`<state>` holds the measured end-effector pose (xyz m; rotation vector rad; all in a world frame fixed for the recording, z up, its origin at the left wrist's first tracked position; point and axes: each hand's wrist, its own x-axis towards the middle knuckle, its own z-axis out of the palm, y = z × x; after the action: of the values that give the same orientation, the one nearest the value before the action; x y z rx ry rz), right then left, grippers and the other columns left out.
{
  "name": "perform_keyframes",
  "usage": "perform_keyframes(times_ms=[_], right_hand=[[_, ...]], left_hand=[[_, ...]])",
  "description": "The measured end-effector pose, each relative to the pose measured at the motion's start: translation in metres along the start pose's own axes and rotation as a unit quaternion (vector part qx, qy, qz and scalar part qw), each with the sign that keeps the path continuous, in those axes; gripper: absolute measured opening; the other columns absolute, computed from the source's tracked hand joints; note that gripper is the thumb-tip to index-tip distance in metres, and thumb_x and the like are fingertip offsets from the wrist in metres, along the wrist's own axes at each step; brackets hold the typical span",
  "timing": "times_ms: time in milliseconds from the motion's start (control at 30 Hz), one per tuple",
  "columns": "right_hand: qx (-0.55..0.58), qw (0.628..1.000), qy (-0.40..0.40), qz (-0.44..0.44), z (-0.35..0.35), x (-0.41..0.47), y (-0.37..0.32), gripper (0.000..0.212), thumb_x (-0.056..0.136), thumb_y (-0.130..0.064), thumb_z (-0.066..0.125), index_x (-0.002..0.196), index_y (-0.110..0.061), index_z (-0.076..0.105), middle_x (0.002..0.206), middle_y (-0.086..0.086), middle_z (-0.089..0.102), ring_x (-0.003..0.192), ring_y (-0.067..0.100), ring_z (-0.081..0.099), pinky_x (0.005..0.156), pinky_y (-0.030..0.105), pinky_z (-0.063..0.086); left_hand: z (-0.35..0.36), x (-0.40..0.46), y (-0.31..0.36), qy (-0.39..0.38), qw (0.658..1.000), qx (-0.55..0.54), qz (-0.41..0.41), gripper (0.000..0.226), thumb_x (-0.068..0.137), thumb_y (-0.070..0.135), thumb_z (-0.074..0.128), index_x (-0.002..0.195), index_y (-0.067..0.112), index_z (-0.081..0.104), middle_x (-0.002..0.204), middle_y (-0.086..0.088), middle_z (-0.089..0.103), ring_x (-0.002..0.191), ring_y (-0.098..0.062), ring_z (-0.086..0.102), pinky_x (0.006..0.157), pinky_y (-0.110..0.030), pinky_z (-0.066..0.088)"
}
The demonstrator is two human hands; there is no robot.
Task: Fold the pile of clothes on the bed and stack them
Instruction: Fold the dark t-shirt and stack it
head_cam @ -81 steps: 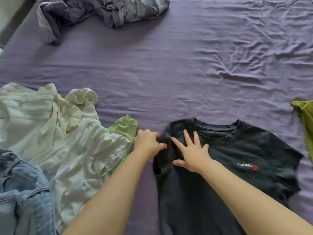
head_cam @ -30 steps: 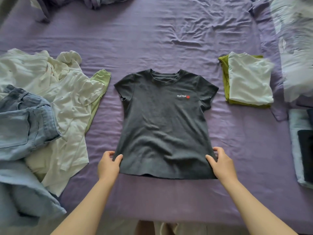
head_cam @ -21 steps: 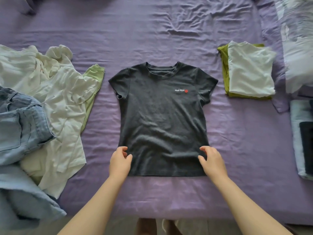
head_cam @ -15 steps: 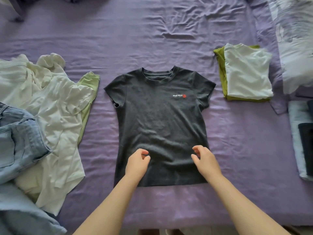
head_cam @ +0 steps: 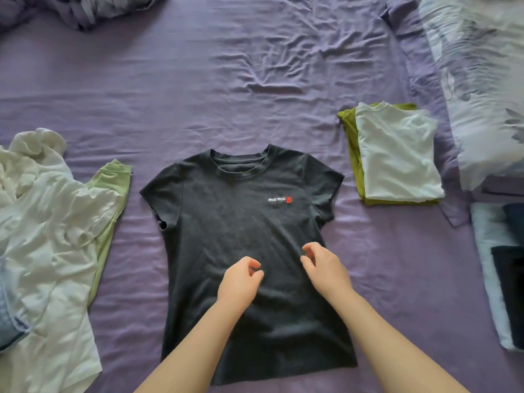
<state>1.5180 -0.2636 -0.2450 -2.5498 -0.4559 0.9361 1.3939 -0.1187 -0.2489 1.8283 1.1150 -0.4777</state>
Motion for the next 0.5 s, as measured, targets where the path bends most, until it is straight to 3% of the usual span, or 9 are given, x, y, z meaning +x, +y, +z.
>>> perform_keyframes(times_ms=[267, 367, 500], right_hand=[[-0.005, 0.999, 0.032, 0.037, -0.056, 0.083, 0.017, 0.031, 0.096, -0.026, 0.050, 0.124, -0.012, 0.053, 0.124, 0.009, 0.057, 0.114, 0.028, 0.053, 0.088, 0.037, 0.044], [0.091, 0.989, 0.077, 0.086, -0.066, 0.112, 0.016, 0.041, 0.094, -0.027, 0.056, 0.128, -0.003, 0.047, 0.120, 0.015, 0.058, 0.112, 0.032, 0.053, 0.089, 0.037, 0.042], [0.220, 0.960, 0.119, 0.129, -0.065, 0.133, 0.009, 0.056, 0.087, -0.034, 0.067, 0.127, -0.001, 0.046, 0.093, 0.001, 0.056, 0.092, 0.021, 0.054, 0.074, 0.026, 0.036]], left_hand=[[0.016, 0.053, 0.076, -0.019, 1.000, -0.007, 0.017, 0.022, 0.092, 0.024, 0.053, 0.112, 0.021, 0.059, 0.096, 0.003, 0.065, 0.093, -0.018, 0.063, 0.086, -0.033, 0.051], [0.026, 0.076, 0.107, -0.033, 0.999, -0.016, 0.030, 0.028, 0.093, 0.023, 0.051, 0.120, 0.021, 0.056, 0.104, 0.001, 0.065, 0.100, -0.019, 0.062, 0.091, -0.036, 0.049], [0.041, 0.104, 0.139, -0.058, 0.995, -0.076, 0.039, 0.040, 0.096, 0.014, 0.044, 0.136, 0.020, 0.047, 0.110, 0.000, 0.061, 0.099, -0.019, 0.063, 0.093, -0.037, 0.050]])
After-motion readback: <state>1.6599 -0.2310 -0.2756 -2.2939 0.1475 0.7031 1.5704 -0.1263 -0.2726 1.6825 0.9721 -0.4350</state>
